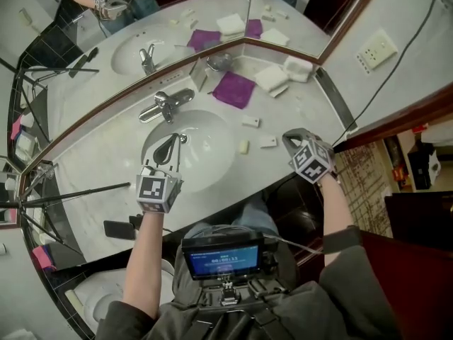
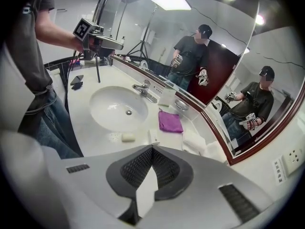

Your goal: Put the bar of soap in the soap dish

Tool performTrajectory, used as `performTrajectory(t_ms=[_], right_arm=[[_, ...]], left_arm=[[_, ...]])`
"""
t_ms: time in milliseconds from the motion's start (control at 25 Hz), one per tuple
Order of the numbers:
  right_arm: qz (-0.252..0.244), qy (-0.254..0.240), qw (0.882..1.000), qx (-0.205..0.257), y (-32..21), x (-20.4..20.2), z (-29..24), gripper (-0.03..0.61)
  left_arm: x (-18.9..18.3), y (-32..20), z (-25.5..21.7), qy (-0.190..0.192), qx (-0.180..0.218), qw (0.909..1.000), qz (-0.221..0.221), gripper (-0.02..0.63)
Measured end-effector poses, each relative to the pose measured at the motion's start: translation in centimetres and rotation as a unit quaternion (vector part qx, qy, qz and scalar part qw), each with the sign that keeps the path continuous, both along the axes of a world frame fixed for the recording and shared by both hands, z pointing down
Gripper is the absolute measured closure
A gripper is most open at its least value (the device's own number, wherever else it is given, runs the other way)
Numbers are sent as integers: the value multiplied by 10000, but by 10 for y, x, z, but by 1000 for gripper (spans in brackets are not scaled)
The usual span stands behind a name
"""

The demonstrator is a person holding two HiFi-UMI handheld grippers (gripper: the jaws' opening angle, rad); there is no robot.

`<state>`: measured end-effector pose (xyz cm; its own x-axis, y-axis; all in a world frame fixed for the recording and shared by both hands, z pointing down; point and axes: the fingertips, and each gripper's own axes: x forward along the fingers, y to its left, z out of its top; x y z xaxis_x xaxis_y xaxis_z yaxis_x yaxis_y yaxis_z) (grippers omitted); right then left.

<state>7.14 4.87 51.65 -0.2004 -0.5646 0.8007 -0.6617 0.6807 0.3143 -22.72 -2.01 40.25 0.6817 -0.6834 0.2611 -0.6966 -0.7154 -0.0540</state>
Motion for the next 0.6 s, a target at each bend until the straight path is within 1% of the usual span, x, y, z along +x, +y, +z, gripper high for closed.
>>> performTrajectory(t_ms=[120,240,360,440,520,600], right_arm=[[15,-32,10000,-59,1,0,5,558],[50,-77,9999,-85,1,0,4,558],[125,-127,9998,-82,1,2,4,558],[219,-198,9995,-67,0,3,2,558],[361,-341,9988,-42,-1,7,2,558],[492,-531,9974,2,-8,14,3,558]], left_arm=[[2,0,-4,116,-55,9998,-145,614],[7,1,6,-21,-40,10000,32,614],[18,4,15,-79,-157,9997,194,565],[28,8,27,-237,-209,9986,425,542],[43,13,41,-384,-348,9967,623,511],[62,18,57,-564,-549,9937,799,432]])
